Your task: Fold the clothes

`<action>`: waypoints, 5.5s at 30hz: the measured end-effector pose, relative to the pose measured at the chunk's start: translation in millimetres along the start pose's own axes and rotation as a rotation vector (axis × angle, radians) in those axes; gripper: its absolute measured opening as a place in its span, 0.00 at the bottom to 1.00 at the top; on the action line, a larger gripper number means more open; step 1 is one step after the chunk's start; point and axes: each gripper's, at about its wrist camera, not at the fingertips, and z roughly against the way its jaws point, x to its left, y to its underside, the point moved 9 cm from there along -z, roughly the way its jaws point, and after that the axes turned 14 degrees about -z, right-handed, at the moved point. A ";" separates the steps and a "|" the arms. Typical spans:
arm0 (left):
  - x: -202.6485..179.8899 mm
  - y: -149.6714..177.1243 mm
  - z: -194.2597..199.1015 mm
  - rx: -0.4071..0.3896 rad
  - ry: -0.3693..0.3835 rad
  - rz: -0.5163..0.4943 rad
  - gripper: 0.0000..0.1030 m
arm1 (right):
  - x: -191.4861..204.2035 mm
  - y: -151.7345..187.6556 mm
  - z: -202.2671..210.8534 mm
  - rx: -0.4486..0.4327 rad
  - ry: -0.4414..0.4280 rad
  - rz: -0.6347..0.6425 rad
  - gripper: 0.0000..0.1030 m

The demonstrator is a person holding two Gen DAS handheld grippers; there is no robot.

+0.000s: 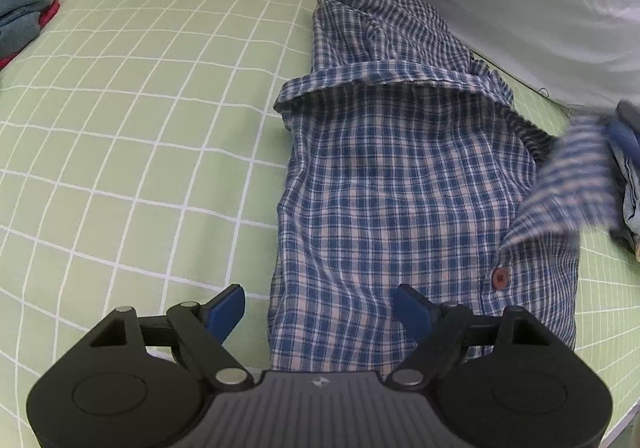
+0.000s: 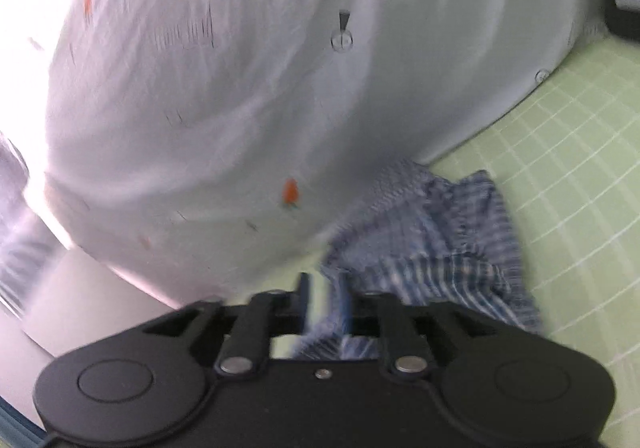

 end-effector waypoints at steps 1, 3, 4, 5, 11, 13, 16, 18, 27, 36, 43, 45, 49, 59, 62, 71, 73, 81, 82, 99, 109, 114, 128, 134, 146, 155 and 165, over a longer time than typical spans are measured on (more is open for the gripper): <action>0.7 0.2 0.0 0.000 0.000 0.003 0.80 | 2.2 0.0 -0.9 -0.005 0.006 0.016 0.32; 1.6 1.2 1.3 0.000 -0.003 0.005 0.80 | 6.5 -0.1 -2.6 -0.014 0.017 0.048 0.38; 1.5 1.3 1.2 0.000 -0.004 0.005 0.80 | 3.2 4.3 -0.1 -0.014 0.032 0.047 0.49; 1.4 1.3 0.9 0.000 -0.006 0.005 0.80 | -1.8 7.8 3.4 -0.020 0.056 0.048 0.57; 0.0 0.3 -3.5 0.010 -0.007 -0.003 0.81 | -27.9 31.5 17.2 -0.024 0.242 0.184 0.70; -0.4 0.0 -4.6 0.012 -0.009 -0.008 0.83 | -31.4 36.0 17.4 -0.020 0.298 0.239 0.74; -0.3 -0.1 -5.1 0.013 -0.018 -0.016 0.86 | -36.5 42.4 9.5 -0.001 0.403 0.350 0.80; 0.5 0.3 -5.8 0.014 -0.023 -0.022 0.89 | -37.8 46.5 2.1 0.020 0.427 0.387 0.85; 8.4 -1.8 -10.5 0.013 -0.059 -0.036 0.94 | -15.5 49.1 -42.2 0.068 0.423 0.544 0.95; 22.6 -6.5 -5.0 0.004 -0.126 -0.058 0.94 | 28.9 13.5 -120.4 0.031 0.356 0.631 0.95; 28.7 -1.7 8.3 -0.001 -0.102 -0.023 0.94 | 14.1 -0.5 -84.0 -0.031 0.411 0.530 0.99; 27.5 2.2 9.8 -0.001 -0.075 -0.006 0.94 | -7.8 3.1 -58.6 -0.030 0.451 0.449 0.99; 24.9 15.6 7.7 0.024 -0.037 0.035 0.94 | -48.9 26.3 -12.1 -0.017 0.541 0.340 1.00; 18.6 29.7 4.8 0.026 0.105 0.201 0.84 | -107.7 62.9 32.8 0.039 0.497 -0.061 1.00; 13.3 31.4 4.2 0.023 0.116 0.215 0.76 | -111.9 71.0 31.8 0.062 0.479 -0.085 1.00; 8.6 37.4 1.4 0.002 0.169 0.306 0.12 | -106.9 81.8 21.1 0.167 0.342 -0.076 0.31; 7.1 40.8 9.7 -0.015 0.173 0.306 0.09 | -102.4 86.0 25.5 0.183 0.327 -0.042 0.17; -8.6 81.9 81.1 0.004 0.231 0.301 0.06 | -86.3 114.9 92.6 0.284 0.273 0.047 0.08; -10.9 86.4 90.8 0.013 0.248 0.315 0.06 | -83.9 118.6 107.2 0.306 0.272 0.046 0.08; 6.3 -42.2 108.5 -0.036 0.481 0.639 0.06 | -30.3 9.0 89.2 0.346 -0.005 -0.322 0.08; 31.8 -189.6 12.6 -0.062 0.456 0.627 0.07 | -58.7 -82.8 -31.3 0.300 0.031 -0.359 0.08; 49.1 -234.2 -26.4 -0.128 0.320 0.563 0.45 | -76.6 -114.8 -92.4 0.255 0.088 -0.327 0.18; -5.4 -177.5 -16.2 -0.138 -0.085 -0.024 0.88 | -28.2 -70.6 -53.4 -0.075 0.215 0.247 0.84; -14.0 -180.6 -37.3 -0.132 -0.191 -0.129 0.94 | -42.5 -62.6 -87.3 -0.022 0.293 0.298 0.77; 13.6 -206.3 -80.3 -0.074 -0.283 -0.152 1.00 | -87.0 -89.2 -139.0 -0.026 0.525 0.424 0.84; 34.0 -180.1 -48.1 -0.088 -0.198 -0.120 1.00 | -91.2 -87.9 -93.6 -0.022 0.484 0.367 1.00; 13.9 -157.7 -58.6 -0.085 0.040 -0.119 1.00 | -99.6 -44.8 -94.3 0.155 0.311 0.150 1.00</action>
